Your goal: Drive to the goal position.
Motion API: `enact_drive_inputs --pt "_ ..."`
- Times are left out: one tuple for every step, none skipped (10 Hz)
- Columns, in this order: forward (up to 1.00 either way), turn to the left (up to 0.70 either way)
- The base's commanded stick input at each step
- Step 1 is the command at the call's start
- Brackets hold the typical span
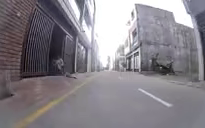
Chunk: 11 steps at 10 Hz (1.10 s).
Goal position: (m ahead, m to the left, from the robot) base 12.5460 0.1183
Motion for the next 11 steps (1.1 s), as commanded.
enact_drive_inputs --pt "0.85 -0.34" --pt "0.85 -0.22" --pt "0.85 0.00" --pt "0.85 0.00" --pt "0.85 0.00" --pt "0.85 0.00" --pt "0.85 0.00" --pt "0.85 0.00" --pt "0.85 0.00" --pt "0.85 0.00" --pt "0.85 0.00"
